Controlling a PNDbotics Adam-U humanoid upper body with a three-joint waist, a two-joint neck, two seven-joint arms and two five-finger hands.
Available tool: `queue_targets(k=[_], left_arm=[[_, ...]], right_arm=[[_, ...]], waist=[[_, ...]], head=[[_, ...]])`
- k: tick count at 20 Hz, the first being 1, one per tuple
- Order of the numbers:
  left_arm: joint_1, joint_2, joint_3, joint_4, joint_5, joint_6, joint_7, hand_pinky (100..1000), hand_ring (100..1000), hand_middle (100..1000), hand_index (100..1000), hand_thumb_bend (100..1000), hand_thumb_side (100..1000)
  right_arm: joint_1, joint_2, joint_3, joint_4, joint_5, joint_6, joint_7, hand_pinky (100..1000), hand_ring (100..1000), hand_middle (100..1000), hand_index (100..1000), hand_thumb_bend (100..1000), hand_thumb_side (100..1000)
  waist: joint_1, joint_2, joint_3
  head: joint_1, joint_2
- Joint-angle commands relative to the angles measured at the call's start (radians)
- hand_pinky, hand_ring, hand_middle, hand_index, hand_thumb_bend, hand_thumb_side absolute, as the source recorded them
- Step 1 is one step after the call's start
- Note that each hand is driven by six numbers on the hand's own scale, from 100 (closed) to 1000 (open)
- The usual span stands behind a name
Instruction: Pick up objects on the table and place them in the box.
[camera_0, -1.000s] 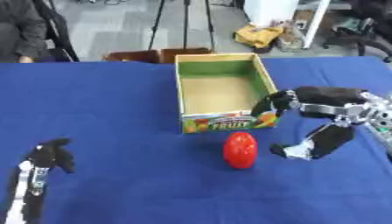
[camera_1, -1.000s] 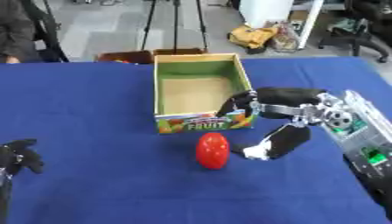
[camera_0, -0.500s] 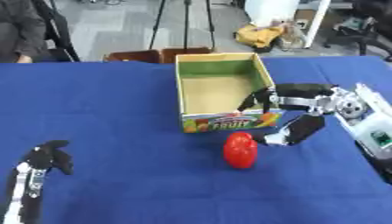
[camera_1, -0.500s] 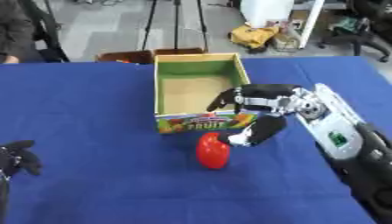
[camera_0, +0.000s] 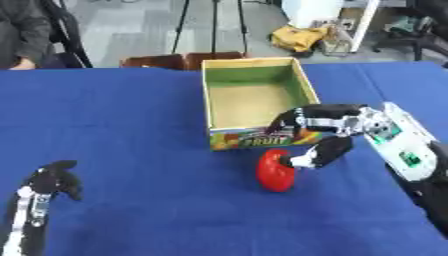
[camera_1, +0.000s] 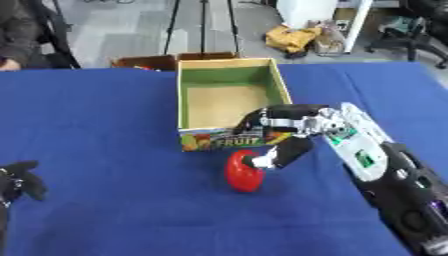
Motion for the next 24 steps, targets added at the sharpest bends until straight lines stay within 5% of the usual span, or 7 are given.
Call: queue_targets(k=[1,24], left_arm=[[-0.01,0.006,-0.002,-0.015,0.004,-0.001,-0.003,559,368,447,705,646,971],[-0.009,0.006,-0.001,-0.015,0.004,-0.002,-0.006,560,366,447,705,643,971]], right_arm=[[-0.022,-0.01,-0.003,0.002,0.01,-0.01,0.0,706,893,860,926,263,644],[-0.004,0.01,0.042,0.043,0.041,-0.05,0.035,711,889,858,926,292,676]], waist=[[0.0,-0.012,0.001],[0.001,-0.017,0.001]], head=[[-0.002,0.008],[-0.003,0.01]])
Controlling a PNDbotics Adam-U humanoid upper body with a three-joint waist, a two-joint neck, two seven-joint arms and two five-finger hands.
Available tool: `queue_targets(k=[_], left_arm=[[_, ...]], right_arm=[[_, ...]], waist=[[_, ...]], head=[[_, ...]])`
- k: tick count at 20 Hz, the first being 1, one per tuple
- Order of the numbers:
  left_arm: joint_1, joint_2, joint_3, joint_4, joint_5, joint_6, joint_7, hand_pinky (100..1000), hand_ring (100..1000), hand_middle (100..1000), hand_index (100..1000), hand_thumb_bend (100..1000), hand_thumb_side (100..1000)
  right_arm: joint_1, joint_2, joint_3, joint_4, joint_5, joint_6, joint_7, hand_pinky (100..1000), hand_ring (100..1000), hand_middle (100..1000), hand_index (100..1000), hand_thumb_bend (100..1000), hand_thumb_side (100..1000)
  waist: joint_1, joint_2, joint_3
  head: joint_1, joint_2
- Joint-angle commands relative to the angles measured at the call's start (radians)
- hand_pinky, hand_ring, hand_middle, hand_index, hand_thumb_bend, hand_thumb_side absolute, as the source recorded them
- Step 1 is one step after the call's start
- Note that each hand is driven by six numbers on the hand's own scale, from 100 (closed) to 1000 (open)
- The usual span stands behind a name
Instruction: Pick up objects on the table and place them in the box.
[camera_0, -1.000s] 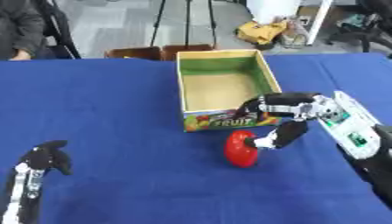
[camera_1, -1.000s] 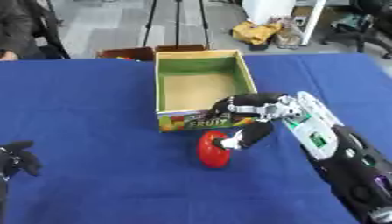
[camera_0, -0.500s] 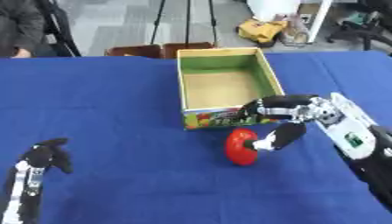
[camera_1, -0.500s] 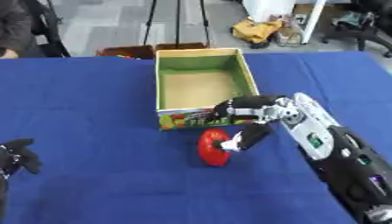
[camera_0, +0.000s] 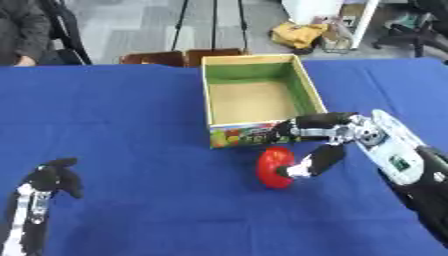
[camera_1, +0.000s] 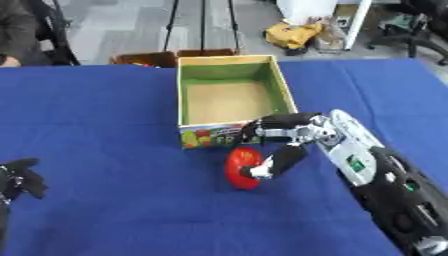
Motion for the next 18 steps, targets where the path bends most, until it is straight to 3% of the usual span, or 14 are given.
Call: queue_targets(k=[1,9,18], left_arm=[[-0.009,0.005,-0.002,-0.015,0.004,-0.002,-0.003,560,366,447,705,643,971],[-0.008,0.004,-0.001,-0.015,0.005,-0.002,-0.003,561,366,447,705,643,971],[-0.009,0.004,-0.001,-0.014,0.005,-0.002,-0.003,561,365,447,705,643,971]], right_arm=[[-0.012,-0.006,0.001,0.002,0.014,-0.015,0.014,711,889,858,926,297,676],[-0.005,0.005,0.007,0.024,0.026,-0.024,0.018,703,884,857,927,301,689],[0.005,0.017,0.008,0.057,0.046,-0.033,0.023,682,866,856,925,327,630]], waist=[[0.001,-0.019,0.0],[0.001,-0.021,0.001],[0.001,-0.02,0.001]], head=[[-0.002,0.003],[-0.002,0.002],[-0.003,0.001]])
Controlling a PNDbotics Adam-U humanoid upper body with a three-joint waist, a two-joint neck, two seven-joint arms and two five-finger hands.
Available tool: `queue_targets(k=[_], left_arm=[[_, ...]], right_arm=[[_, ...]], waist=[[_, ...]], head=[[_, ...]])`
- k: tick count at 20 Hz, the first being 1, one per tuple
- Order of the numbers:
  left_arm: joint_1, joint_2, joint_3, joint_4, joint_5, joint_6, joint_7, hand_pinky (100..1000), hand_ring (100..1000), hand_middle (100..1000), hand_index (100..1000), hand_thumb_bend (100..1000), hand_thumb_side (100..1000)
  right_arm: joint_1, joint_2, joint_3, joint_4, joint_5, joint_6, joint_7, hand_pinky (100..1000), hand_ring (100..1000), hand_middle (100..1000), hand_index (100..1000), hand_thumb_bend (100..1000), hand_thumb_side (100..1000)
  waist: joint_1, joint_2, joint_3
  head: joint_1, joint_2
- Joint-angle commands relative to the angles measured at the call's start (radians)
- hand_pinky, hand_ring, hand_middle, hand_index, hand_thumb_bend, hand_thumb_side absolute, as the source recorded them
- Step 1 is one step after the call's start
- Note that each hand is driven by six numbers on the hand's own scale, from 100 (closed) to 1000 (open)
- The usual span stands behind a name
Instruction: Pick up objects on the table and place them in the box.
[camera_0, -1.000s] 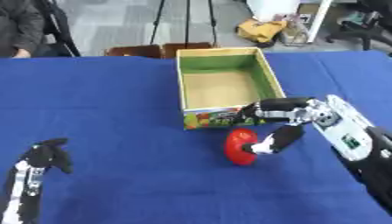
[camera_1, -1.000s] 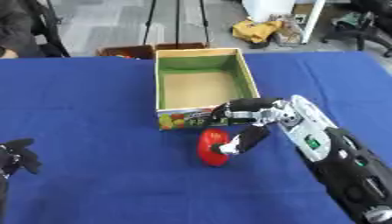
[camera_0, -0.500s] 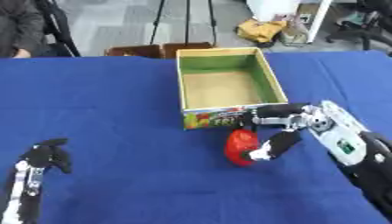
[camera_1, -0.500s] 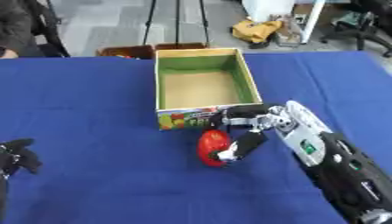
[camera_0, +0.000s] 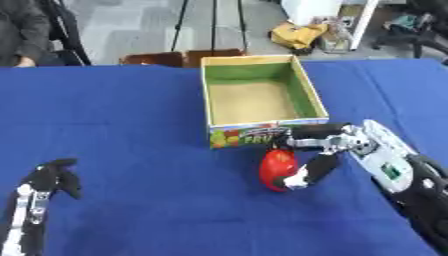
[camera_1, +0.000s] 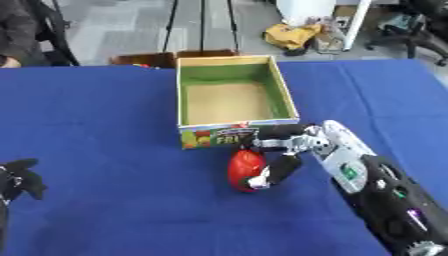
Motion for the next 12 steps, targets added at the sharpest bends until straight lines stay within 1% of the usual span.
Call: queue_targets(k=[1,5,8,11,12], left_arm=[[-0.008,0.004,-0.001,-0.014,0.004,-0.002,-0.002,561,365,447,705,643,971],[-0.009,0.003,-0.001,-0.014,0.005,-0.003,-0.002,561,365,447,704,644,971],[-0.009,0.003,-0.001,-0.014,0.005,-0.003,-0.002,562,365,447,704,644,972],[-0.009,0.003,-0.001,-0.014,0.005,-0.003,-0.001,562,365,447,704,643,972],[-0.009,0.003,-0.001,-0.014,0.005,-0.003,-0.001,562,365,447,704,643,972]], right_arm=[[-0.005,-0.012,-0.001,0.01,0.015,-0.021,0.016,682,865,856,925,324,616],[-0.004,-0.009,0.003,0.019,0.022,-0.028,0.023,677,861,857,925,311,547],[-0.002,-0.008,0.005,0.027,0.027,-0.031,0.031,666,855,858,927,292,516],[0.0,-0.007,0.005,0.034,0.029,-0.032,0.034,662,852,857,925,251,471],[0.001,-0.007,0.005,0.037,0.03,-0.032,0.034,659,850,856,924,218,440]], waist=[[0.001,-0.017,0.001],[0.0,-0.017,0.002],[-0.001,-0.017,0.002],[-0.001,-0.015,0.002],[-0.001,-0.015,0.002]], head=[[-0.001,0.001],[-0.001,0.001],[-0.001,0.002],[-0.001,0.002],[-0.001,0.002]])
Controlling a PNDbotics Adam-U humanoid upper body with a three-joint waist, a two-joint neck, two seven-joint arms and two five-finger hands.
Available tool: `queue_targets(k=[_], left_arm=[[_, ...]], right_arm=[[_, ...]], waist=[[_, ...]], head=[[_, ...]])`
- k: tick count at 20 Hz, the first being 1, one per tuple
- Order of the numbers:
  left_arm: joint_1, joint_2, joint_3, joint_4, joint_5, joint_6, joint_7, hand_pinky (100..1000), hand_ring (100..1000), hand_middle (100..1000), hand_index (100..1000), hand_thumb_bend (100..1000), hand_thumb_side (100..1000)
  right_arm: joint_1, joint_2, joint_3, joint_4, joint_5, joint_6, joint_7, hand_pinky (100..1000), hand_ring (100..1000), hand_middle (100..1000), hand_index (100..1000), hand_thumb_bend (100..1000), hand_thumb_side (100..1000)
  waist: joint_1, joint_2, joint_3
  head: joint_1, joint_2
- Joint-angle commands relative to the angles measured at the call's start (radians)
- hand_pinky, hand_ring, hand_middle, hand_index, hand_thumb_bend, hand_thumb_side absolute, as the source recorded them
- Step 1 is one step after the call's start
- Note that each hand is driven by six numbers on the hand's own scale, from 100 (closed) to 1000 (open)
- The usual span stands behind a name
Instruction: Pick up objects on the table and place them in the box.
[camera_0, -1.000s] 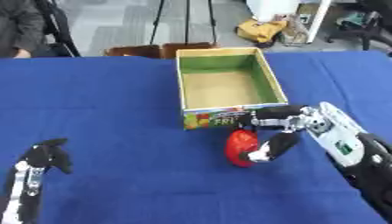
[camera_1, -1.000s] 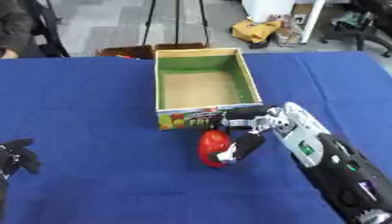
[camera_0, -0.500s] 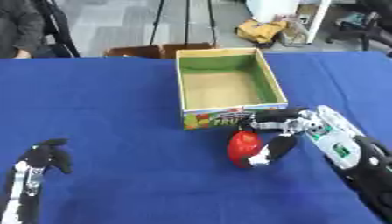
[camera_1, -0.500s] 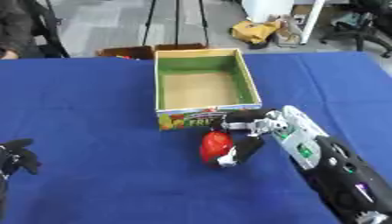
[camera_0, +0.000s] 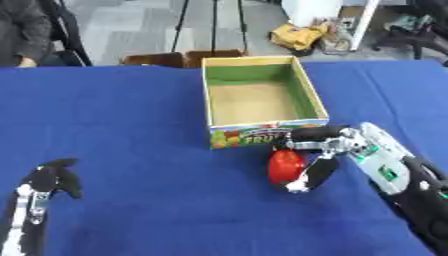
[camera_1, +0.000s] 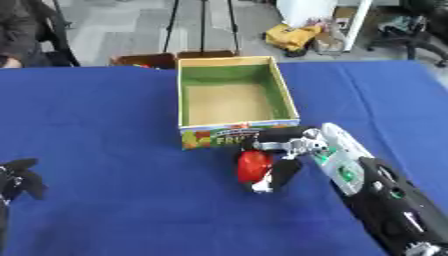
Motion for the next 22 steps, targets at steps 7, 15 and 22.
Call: queue_targets(k=[7,15,22], left_arm=[[-0.009,0.003,-0.001,-0.013,0.006,-0.004,-0.001,563,364,447,704,645,972],[-0.01,0.003,-0.001,-0.012,0.008,-0.004,-0.001,564,364,448,704,644,972],[-0.01,0.003,0.0,-0.012,0.009,-0.005,0.0,565,364,448,704,645,971]], right_arm=[[0.003,-0.011,0.001,0.035,0.023,-0.02,0.028,632,839,853,918,100,226],[0.005,-0.012,-0.004,0.039,0.029,-0.005,0.008,413,754,841,903,100,100],[0.003,-0.02,-0.016,0.004,0.007,0.013,-0.04,239,627,825,887,100,100]], waist=[[0.002,-0.012,-0.001],[0.002,-0.013,-0.003],[0.002,-0.016,-0.006]], head=[[-0.002,0.003],[-0.002,0.003],[-0.001,0.002]])
